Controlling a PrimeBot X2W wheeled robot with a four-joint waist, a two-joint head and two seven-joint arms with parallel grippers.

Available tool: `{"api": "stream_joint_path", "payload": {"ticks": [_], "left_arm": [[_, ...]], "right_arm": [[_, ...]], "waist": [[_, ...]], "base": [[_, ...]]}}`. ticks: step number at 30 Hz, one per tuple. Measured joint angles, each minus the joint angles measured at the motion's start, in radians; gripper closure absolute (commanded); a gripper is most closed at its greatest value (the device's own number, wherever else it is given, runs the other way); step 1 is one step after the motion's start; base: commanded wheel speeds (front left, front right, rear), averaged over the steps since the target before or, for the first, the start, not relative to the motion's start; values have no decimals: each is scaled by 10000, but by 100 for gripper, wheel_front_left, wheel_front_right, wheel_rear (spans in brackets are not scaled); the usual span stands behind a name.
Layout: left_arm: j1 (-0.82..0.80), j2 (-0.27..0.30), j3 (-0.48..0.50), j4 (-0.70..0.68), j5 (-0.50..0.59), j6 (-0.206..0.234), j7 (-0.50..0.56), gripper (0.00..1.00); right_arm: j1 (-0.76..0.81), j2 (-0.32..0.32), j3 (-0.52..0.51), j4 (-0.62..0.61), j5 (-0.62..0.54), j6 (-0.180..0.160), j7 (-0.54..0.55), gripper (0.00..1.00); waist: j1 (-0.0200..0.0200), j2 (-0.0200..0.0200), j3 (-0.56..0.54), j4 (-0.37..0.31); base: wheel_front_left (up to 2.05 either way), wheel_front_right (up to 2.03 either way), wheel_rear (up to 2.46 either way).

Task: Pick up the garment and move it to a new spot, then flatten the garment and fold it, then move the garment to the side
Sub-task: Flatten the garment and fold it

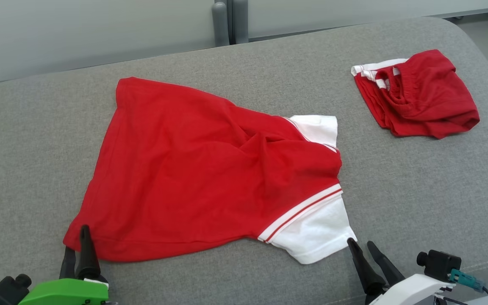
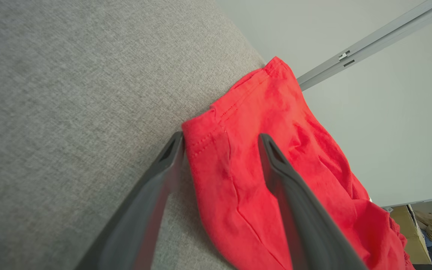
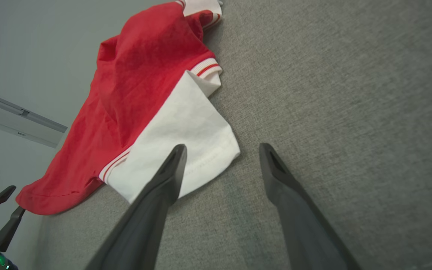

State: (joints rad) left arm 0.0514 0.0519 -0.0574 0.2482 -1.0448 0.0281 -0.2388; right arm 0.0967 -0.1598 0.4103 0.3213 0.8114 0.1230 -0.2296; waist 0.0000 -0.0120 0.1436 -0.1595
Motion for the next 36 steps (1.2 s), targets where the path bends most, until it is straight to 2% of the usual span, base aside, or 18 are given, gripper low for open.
{"api": "stream_joint_path", "payload": {"ticks": [10,28,29,32,33,36], "left_arm": [[4,69,247,-186,38,86,-13,0],[8,115,128,-836,280,176,-42,0],[12,115,128,-874,288,178,-42,0],[84,115,144,-970,290,247,-44,0],[112,115,142,-989,291,249,-44,0],[181,115,142,-1026,295,251,-44,0]], "right_arm": [[46,-35,-115,215,347,0,-77,0],[-490,44,267,1083,439,0,-161,0],[-532,48,288,1124,439,0,-163,4],[-675,56,391,1269,456,0,-163,25],[-714,58,403,1302,502,0,-163,48],[-779,58,435,1429,525,0,-163,64]], "waist": [[0,0,-36,-112],[0,0,-311,660],[0,0,-320,684],[0,0,-337,722],[0,0,-339,731],[0,0,-345,759]], "base": [[0,0,0],[0,0,0],[0,0,0],[0,0,0],[0,0,0],[0,0,0]]}}
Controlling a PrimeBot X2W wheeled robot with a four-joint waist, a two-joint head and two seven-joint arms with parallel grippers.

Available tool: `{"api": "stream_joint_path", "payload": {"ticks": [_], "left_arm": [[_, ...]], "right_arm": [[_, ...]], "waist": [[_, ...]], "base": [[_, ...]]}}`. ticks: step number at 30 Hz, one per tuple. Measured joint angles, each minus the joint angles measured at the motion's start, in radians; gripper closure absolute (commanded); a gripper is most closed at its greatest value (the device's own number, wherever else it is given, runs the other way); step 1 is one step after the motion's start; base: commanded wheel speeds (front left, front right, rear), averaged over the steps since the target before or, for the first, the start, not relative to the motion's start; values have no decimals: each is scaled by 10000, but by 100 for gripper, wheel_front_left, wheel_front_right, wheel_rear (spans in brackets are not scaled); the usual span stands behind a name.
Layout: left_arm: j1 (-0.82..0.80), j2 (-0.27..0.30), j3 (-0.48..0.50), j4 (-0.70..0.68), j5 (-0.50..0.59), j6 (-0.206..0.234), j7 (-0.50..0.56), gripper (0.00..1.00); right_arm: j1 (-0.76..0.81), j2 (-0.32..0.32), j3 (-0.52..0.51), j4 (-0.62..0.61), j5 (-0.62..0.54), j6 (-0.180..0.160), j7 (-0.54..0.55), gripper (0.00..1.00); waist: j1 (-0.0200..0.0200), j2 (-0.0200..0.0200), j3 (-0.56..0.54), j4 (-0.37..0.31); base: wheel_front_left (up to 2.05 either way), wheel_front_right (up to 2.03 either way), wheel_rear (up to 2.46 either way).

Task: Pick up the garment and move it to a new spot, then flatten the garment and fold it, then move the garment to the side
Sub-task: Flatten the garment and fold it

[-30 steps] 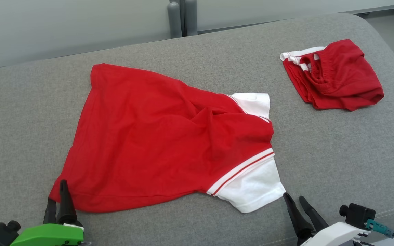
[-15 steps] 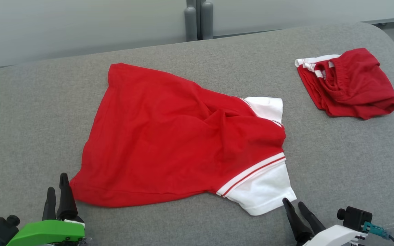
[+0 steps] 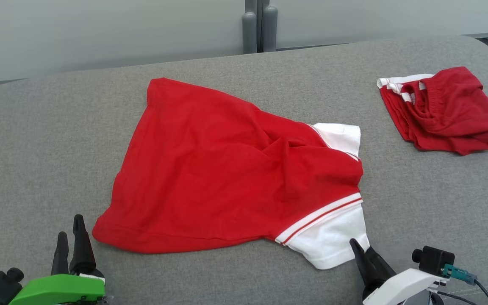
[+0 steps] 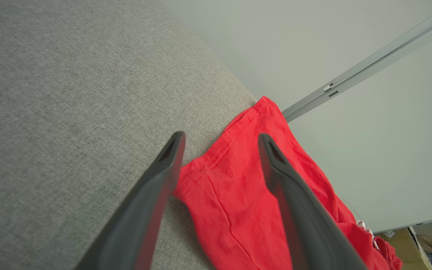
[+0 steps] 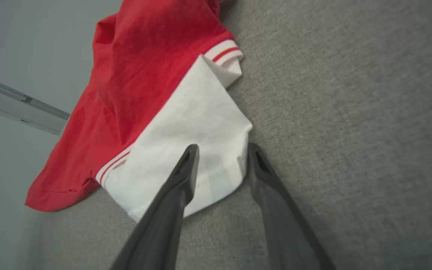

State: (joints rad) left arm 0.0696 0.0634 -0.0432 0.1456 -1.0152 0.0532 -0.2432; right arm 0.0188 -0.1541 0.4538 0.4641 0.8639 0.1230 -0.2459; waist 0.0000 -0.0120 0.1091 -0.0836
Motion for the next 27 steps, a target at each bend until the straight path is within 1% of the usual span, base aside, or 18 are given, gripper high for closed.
{"api": "stream_joint_path", "payload": {"ticks": [1,3,4,11,15,18,23,27], "left_arm": [[14,0,0,-23,17,2,0,0],[51,0,2,-77,59,21,0,0],[86,0,6,-121,71,40,0,0],[151,2,27,-263,81,98,0,0],[160,2,-4,-313,92,100,2,0],[169,4,-138,-336,169,100,10,0],[173,4,-263,-360,194,100,50,0],[174,90,-675,-360,366,100,431,0]], "right_arm": [[-25,0,27,42,0,0,0,71],[-110,0,67,134,-2,0,0,98],[-145,0,33,173,0,0,0,100],[-476,-19,-274,276,81,0,-2,100],[-556,-69,-692,-38,86,0,-10,100],[-593,-280,-1133,-405,84,0,-13,100],[-596,-575,-1559,-700,50,0,-13,100],[-491,-708,-1557,-934,-25,0,-13,100]], "waist": [[0,0,-2,8],[0,0,-1,21],[0,0,1,24],[0,0,46,-4],[0,0,89,-33],[0,0,123,-67],[0,0,171,-132],[0,0,215,-182]], "base": [[0,0,0],[0,0,0],[0,0,0],[0,0,0],[0,0,0],[0,0,0],[0,0,0],[0,0,0]]}}
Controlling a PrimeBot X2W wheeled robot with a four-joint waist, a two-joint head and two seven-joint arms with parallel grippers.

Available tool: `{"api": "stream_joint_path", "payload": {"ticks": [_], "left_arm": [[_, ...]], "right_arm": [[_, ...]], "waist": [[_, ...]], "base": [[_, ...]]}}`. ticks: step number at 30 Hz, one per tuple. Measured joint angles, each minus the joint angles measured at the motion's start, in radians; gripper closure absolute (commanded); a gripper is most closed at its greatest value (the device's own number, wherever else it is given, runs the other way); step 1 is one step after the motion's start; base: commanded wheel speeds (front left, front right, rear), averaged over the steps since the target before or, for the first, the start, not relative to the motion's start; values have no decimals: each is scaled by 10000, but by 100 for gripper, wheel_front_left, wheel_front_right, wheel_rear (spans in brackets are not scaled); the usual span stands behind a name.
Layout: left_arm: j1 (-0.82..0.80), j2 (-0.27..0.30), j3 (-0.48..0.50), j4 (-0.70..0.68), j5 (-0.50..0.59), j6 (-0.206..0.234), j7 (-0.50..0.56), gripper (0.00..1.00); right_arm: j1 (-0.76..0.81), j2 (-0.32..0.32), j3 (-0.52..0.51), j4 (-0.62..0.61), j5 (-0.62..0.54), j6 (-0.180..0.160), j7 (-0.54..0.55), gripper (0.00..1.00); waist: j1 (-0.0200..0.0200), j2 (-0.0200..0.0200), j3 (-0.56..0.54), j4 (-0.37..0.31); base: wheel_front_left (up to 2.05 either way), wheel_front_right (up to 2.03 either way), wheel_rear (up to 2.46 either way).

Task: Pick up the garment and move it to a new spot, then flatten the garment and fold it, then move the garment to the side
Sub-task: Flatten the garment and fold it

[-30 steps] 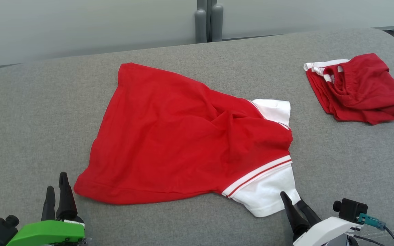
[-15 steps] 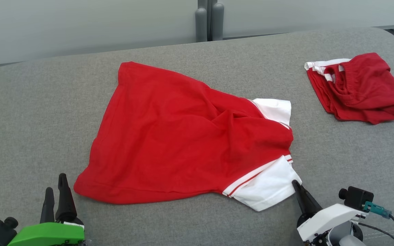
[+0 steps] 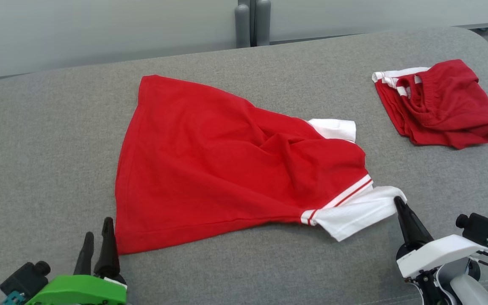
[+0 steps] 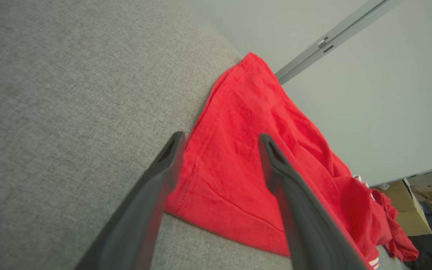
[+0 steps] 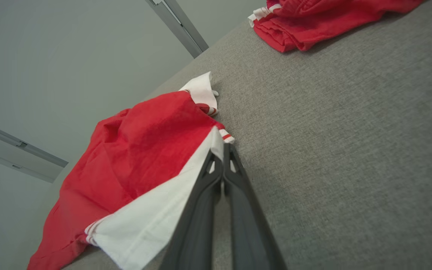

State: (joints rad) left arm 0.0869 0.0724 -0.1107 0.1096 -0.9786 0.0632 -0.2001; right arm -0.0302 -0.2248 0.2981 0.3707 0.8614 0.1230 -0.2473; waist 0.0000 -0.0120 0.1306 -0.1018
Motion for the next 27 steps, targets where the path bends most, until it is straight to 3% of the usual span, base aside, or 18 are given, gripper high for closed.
{"api": "stream_joint_path", "payload": {"ticks": [6,13,27], "left_arm": [[62,694,-986,203,727,4,999,0],[66,1300,-1298,454,1444,121,1396,0],[-991,1344,-1929,1346,2023,123,1985,0]], "right_arm": [[255,8,128,-56,-33,0,0,100],[397,17,25,-142,-81,0,0,100],[396,46,278,-280,-171,0,0,100]], "waist": [[0,0,13,-31],[0,0,34,18],[0,-1,46,18]], "base": [[0,0,0],[0,0,0],[0,0,0]]}}
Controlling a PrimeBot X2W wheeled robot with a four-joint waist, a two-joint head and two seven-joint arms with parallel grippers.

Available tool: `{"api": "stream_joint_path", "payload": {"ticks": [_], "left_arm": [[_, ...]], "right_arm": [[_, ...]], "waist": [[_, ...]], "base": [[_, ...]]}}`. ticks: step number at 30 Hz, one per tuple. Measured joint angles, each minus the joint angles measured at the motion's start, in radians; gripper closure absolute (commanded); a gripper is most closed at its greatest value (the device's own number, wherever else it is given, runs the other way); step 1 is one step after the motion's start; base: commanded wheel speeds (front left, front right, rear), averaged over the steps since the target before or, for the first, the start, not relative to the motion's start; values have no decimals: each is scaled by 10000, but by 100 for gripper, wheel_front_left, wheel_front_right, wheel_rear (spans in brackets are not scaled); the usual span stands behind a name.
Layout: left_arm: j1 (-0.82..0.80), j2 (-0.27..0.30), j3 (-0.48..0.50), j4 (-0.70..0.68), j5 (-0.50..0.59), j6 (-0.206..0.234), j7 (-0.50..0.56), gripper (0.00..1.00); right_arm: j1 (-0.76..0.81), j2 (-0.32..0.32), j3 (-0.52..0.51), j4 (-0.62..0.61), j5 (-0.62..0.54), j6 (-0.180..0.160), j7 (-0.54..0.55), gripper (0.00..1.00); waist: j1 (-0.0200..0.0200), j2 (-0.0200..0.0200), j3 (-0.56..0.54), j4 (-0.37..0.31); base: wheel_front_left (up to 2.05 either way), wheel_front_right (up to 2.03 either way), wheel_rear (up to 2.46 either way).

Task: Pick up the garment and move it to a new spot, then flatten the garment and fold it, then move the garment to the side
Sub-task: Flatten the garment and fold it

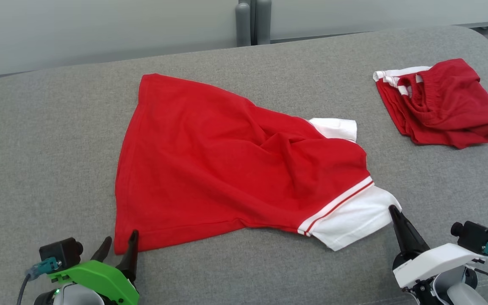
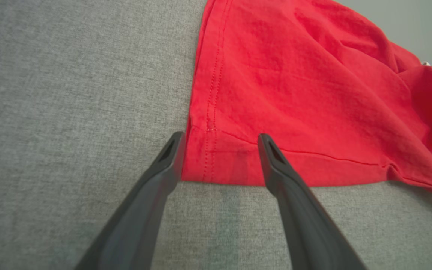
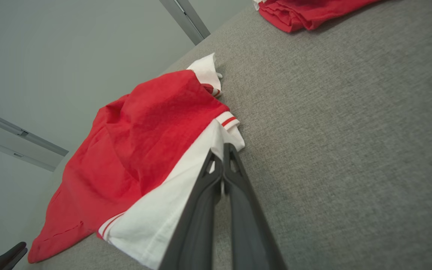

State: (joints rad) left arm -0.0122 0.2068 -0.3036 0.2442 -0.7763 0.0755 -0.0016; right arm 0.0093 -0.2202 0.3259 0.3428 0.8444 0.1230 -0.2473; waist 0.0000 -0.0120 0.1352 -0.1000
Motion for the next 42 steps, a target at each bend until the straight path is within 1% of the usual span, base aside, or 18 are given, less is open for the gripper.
{"api": "stream_joint_path", "payload": {"ticks": [10,22,24,25,26,27,30,32,33,35,38,40,42], "left_arm": [[-545,-23,-125,660,169,58,98,0],[-926,-224,-263,1097,272,40,92,0],[-965,-253,-303,1168,341,19,82,28],[-975,-265,-326,1218,343,-31,82,44],[-984,-276,-349,1275,345,-40,82,55],[-997,-282,-376,1352,351,-48,82,64],[-1011,-282,-387,1407,384,-50,63,79],[-1012,-282,-387,1465,401,-65,33,97],[-1014,-286,-384,1498,401,-107,-13,100],[-1016,-297,-374,1576,401,-150,-58,100],[-1021,-370,-188,1580,368,-230,-399,100],[-1042,-451,50,1526,199,-267,-679,100],[-1066,-606,330,1373,-151,-420,-963,100]], "right_arm": [[3,2,-19,-69,0,0,0,100],[3,8,-33,-92,-6,0,0,100],[3,8,-42,-92,-6,0,0,100],[3,10,-54,-90,-6,0,0,100],[3,10,-63,-90,-6,0,0,100],[3,10,-88,-90,-6,0,-2,100],[3,12,-125,-88,-8,0,0,100],[3,12,-127,-90,-8,0,0,100],[3,12,-127,-90,-8,0,0,100],[3,13,-136,-119,-21,0,0,100],[1,12,-197,-230,-84,0,0,100],[-12,13,-234,-430,-90,0,-2,100],[-58,19,-282,-721,-111,0,-2,100]], "waist": [[0,0,75,-63],[0,0,151,-66],[0,0,152,-65],[0,1,151,-64],[0,0,150,-62],[0,0,146,-60],[0,0,132,-57],[0,0,118,-55],[0,0,109,-54],[0,1,88,-51],[0,0,45,-48],[0,0,6,-50],[0,1,-64,-61]], "base": [[0,0,0],[0,0,0],[0,0,0],[0,0,0],[0,0,0],[0,0,0],[0,0,0],[0,0,0],[0,0,0],[0,0,0],[0,0,0],[0,0,0],[0,0,0]]}}
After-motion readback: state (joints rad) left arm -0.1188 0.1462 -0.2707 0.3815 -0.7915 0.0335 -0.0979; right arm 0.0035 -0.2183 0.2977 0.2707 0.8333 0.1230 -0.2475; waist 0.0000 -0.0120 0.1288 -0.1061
